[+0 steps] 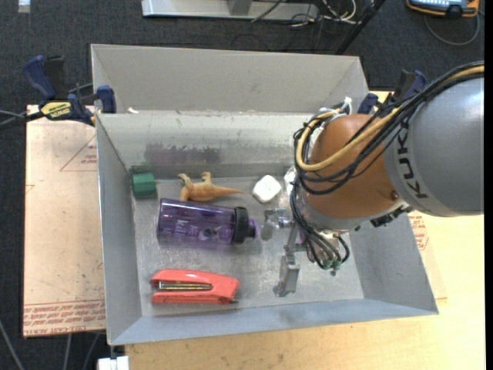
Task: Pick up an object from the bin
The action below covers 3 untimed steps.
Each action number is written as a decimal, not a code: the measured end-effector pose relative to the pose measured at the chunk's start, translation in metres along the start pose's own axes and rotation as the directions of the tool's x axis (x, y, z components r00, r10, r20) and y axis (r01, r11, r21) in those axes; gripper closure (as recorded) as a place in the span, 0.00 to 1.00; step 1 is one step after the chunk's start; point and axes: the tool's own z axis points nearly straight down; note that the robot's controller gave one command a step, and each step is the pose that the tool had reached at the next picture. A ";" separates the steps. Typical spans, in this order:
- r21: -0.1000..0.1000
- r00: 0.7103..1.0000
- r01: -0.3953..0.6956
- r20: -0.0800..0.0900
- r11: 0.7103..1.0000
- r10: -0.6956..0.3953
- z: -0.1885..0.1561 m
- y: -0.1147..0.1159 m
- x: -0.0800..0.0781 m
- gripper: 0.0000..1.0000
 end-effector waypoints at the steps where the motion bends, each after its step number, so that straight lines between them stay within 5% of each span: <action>1: 0.001 0.998 0.067 -0.002 0.998 -0.067 0.004 0.019 -0.036 0.00; 2: -0.001 0.976 0.216 0.001 0.976 -0.216 0.003 0.044 -0.076 0.00; 3: 0.000 0.971 0.238 0.006 0.971 -0.238 0.028 0.054 -0.108 0.00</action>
Offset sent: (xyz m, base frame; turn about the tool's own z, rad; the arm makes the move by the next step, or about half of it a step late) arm 0.0880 0.0526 -0.0027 -0.2402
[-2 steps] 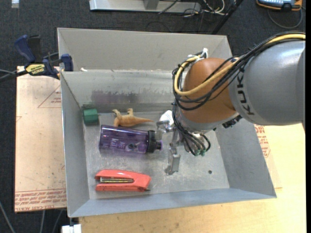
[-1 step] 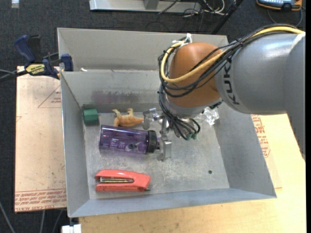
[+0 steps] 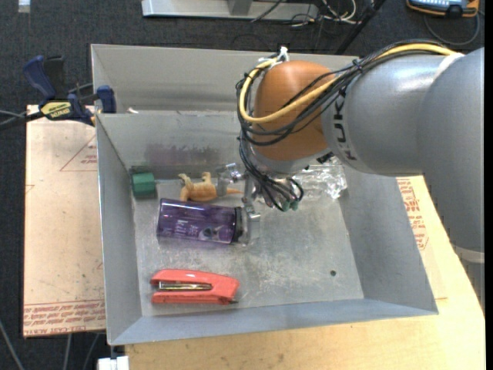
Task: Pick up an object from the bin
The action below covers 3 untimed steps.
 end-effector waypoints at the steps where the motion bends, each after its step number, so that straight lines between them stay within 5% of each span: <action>1: -0.001 0.996 0.088 0.000 0.996 -0.088 0.038 -0.007 -0.005 0.00; 2: -0.001 0.983 0.185 0.003 0.983 -0.185 0.063 0.010 -0.027 1.00; 3: -0.002 0.983 0.185 0.003 0.983 -0.185 0.063 0.010 -0.027 1.00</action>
Offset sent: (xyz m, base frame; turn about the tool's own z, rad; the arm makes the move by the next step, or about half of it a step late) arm 0.0229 0.0149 -0.0637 -0.1889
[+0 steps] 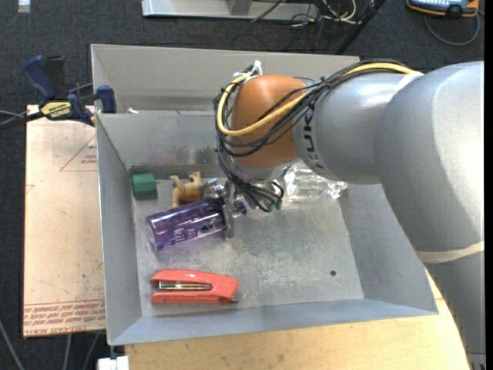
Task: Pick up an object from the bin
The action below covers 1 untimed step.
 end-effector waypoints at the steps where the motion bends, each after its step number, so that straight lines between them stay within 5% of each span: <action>1: 0.000 1.000 0.009 0.004 1.000 -0.009 -0.140 0.011 0.004 1.00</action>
Offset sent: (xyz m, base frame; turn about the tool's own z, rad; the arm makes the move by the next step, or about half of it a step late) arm 0.0000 0.0000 0.0000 0.0000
